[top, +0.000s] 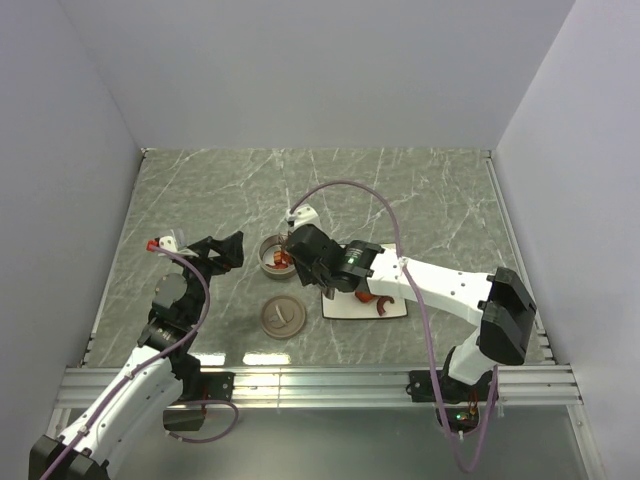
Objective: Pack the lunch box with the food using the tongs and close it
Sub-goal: Place the food into the lunch box, then pick up the food using the clamp
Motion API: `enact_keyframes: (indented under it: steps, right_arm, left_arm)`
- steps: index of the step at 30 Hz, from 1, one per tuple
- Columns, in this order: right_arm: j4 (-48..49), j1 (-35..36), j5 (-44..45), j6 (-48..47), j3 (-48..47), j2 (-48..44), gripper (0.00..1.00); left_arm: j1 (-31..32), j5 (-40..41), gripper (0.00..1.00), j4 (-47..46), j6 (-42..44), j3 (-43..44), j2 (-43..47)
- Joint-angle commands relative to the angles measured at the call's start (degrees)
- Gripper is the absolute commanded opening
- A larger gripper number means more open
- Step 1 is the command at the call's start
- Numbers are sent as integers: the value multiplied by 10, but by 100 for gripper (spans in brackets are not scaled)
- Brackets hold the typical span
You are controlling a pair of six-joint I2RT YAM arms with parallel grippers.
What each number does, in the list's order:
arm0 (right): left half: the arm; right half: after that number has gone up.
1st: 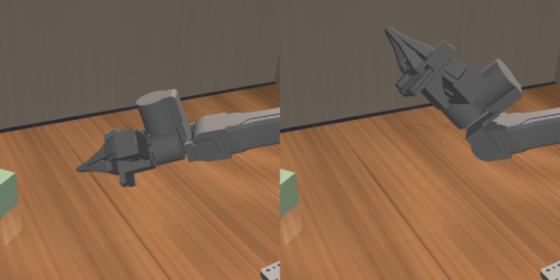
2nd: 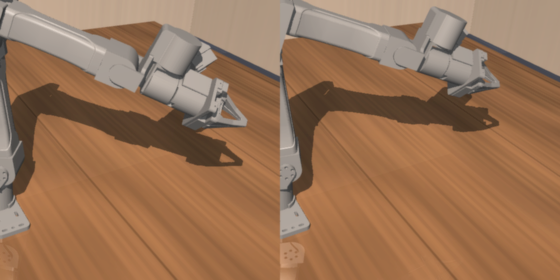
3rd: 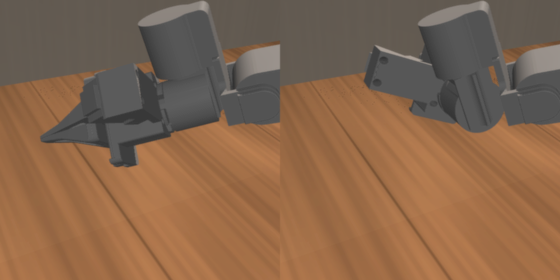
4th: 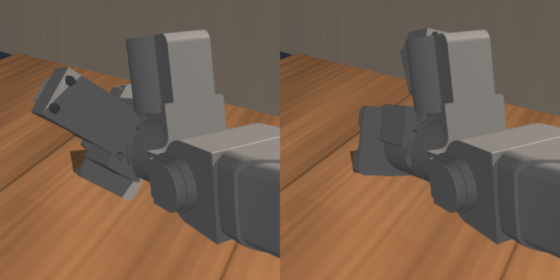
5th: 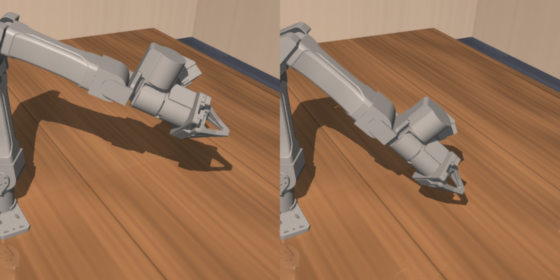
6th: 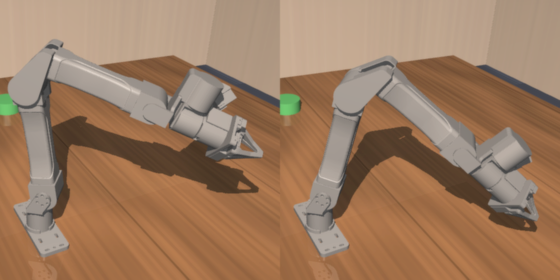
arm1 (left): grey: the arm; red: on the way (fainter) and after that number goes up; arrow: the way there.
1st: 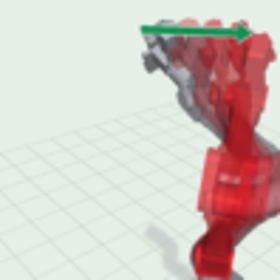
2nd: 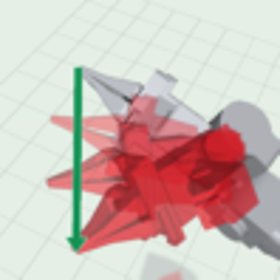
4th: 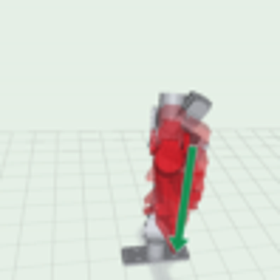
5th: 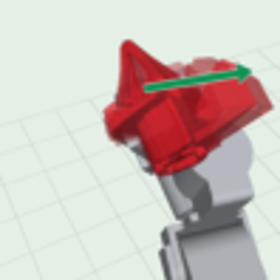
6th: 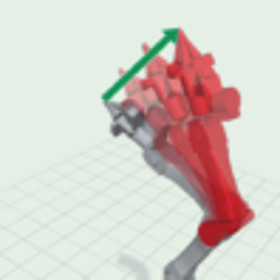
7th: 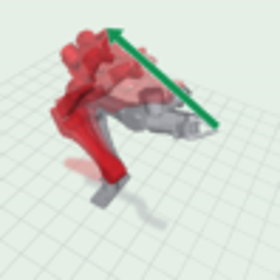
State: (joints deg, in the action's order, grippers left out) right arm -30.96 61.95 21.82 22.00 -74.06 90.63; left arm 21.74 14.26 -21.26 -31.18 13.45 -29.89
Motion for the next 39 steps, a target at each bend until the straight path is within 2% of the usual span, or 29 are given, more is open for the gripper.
enact_keyframes:
  steps: [1, 3, 13, 22, 30, 39]
  right_arm:
    - [16, -5, -3, -8, -33, 4, 47]
    - [17, -4, -5, -8, -32, 9, 49]
    - [21, -4, 8, -3, -20, -11, 49]
    - [-3, -2, 55, 41, 58, -106, 48]
    - [-82, 45, 103, 165, 176, -222, 48]
    - [-203, 86, 137, 302, 240, -307, 48]
  left_arm:
    - [1, 0, 99, -7, -6, 0, -1]
    - [1, 0, 99, -7, -5, -1, -2]
    - [1, 0, 100, -9, -5, 0, -3]
    - [1, -2, 100, -9, -6, -2, 0]
    - [1, -7, 100, -8, -6, -1, 2]
    - [1, -7, 99, -2, -8, -2, 13]
